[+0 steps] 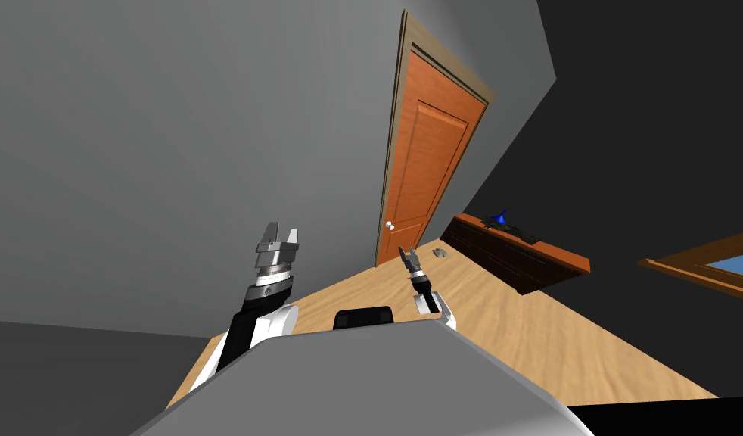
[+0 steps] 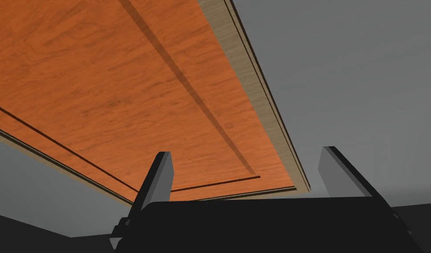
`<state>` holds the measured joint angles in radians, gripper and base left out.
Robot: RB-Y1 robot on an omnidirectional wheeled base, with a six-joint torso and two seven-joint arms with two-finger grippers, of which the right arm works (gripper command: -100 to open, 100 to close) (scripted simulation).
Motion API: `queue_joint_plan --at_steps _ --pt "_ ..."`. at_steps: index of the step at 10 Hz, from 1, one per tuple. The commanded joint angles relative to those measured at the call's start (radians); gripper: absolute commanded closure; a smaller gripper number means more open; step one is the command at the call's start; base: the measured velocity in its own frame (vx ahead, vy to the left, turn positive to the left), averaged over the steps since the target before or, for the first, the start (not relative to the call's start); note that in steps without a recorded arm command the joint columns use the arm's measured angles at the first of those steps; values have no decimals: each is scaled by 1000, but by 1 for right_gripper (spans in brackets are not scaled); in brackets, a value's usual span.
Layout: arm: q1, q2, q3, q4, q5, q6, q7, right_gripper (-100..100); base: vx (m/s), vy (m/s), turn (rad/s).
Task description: Pull the door open
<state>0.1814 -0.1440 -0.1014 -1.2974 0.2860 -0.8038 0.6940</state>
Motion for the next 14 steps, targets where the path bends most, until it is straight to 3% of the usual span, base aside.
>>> queue_joint_plan --at_steps 1,14 --pt "-18 -5 -7 45 8 -6 34 -100 72 -65 92" --pt "-142 -28 -51 378 68 -62 269 -100 72 -79 89"
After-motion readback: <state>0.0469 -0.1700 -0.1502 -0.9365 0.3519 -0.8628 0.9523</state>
